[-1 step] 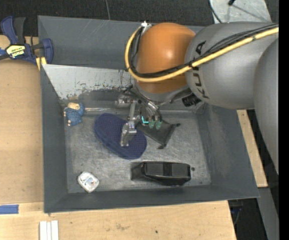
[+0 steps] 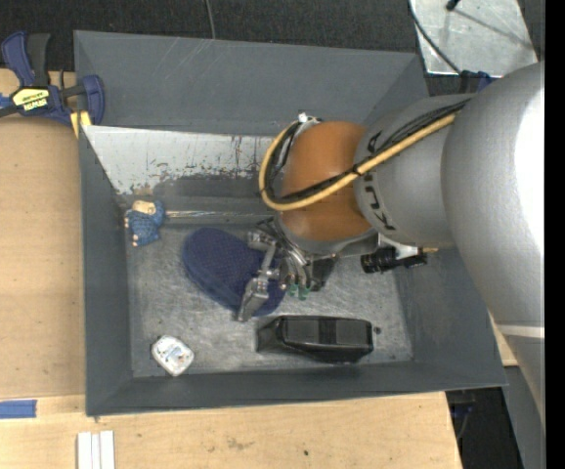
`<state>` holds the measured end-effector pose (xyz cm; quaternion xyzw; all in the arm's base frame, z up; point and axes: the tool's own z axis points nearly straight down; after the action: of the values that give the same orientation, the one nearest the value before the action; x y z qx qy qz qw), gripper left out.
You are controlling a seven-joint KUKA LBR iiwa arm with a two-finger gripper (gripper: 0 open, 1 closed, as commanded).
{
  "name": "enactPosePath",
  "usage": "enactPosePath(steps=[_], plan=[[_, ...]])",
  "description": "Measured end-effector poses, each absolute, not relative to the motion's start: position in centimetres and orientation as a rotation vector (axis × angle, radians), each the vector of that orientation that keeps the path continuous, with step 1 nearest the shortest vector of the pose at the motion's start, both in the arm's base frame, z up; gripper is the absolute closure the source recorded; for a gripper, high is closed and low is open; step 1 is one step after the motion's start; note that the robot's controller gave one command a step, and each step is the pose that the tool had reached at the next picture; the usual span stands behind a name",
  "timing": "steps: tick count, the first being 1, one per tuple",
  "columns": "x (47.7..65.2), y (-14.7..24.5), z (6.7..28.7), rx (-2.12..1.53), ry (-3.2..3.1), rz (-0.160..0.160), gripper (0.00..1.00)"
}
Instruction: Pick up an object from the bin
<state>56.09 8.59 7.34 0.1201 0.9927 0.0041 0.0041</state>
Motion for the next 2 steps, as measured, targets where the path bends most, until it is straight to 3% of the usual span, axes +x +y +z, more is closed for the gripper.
enactPosePath(steps=[1, 2], plan=[[57.7, 11.5, 10.1, 1.046, 2.958, 0.005, 0.0], [56.6, 11.5, 10.0, 1.197, 2.906, -0.001, 0.0]])
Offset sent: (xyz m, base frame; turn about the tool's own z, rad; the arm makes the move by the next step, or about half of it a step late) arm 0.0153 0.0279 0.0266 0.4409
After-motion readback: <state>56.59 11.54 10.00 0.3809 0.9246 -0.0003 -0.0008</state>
